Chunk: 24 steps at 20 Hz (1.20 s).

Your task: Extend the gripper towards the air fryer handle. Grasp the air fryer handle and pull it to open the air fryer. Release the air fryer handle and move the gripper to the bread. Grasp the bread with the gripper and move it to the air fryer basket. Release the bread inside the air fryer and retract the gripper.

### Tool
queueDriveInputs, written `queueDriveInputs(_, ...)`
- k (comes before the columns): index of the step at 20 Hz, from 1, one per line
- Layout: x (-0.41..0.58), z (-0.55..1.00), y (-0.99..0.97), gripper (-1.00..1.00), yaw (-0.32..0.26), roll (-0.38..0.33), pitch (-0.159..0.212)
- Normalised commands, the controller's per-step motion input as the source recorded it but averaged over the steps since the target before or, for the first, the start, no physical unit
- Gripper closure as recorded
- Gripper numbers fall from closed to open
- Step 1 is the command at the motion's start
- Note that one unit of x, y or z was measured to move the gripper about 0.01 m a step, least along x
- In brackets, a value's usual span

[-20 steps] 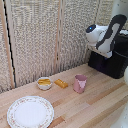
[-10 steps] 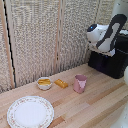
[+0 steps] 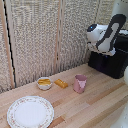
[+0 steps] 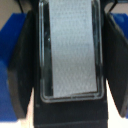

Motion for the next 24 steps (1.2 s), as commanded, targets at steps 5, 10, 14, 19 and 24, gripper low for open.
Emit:
queueDriveInputs(5,-0.026,0.24,0.26,1.00,-0.227,0.280,0.000)
queueDriveInputs(10,0.000,0.16,0.30,1.00,-0.188,0.324,0.019)
queueDriveInputs(14,0.000,0.16,0.30,1.00,-0.190,0.322,0.016)
queueDriveInputs(19,0.000,0.17,0.32,1.00,-0.187,0.318,0.010)
queueDriveInputs(24,-0.055,0.24,0.39,1.00,-0.175,0.277,-0.009)
